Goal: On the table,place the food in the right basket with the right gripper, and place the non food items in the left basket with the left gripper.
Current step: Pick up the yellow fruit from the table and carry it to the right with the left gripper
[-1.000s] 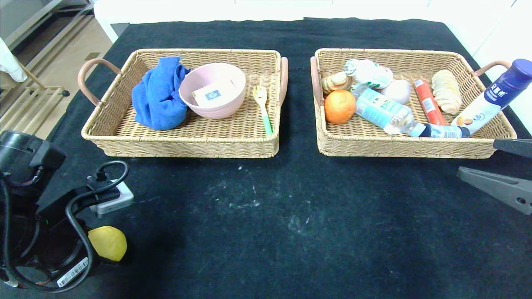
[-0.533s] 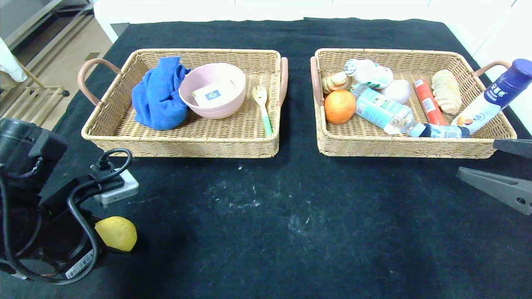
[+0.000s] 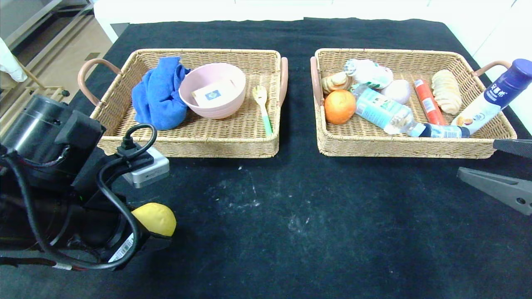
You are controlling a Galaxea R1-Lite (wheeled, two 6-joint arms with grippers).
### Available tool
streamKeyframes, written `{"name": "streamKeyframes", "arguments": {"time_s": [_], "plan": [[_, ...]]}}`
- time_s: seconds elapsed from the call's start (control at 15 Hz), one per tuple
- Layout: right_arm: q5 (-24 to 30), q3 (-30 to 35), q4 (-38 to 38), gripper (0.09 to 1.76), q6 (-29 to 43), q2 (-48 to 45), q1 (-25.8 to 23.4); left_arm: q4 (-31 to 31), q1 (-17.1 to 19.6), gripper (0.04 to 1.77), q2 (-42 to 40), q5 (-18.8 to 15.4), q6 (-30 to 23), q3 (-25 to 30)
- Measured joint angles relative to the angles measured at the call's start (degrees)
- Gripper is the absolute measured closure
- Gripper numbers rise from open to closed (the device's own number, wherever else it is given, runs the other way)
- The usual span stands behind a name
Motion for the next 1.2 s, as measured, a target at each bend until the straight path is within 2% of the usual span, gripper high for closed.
{"name": "streamKeyframes", "arguments": {"time_s": [0.27,0.67,0.87,1.2], "plan": [[0.0,0.0,0.0,0.14,0.0,0.1,0.0,0.1,-7.2,0.71,3.1,2.0,-9.7,-4.0],[0.0,-0.1,0.0,0.14,0.0,0.2,0.0,1.4,-16.1,0.72,8.8,2.4,-23.0,-11.6],[0.0,-0.1,0.0,0.14,0.0,0.3,-0.2,4.7,-19.7,0.72,12.9,2.4,-29.7,-17.5],[0.0,-0.3,-0.1,0.14,0.0,0.3,-0.4,5.4,-23.6,0.72,19.7,2.9,-37.7,-24.4]]}}
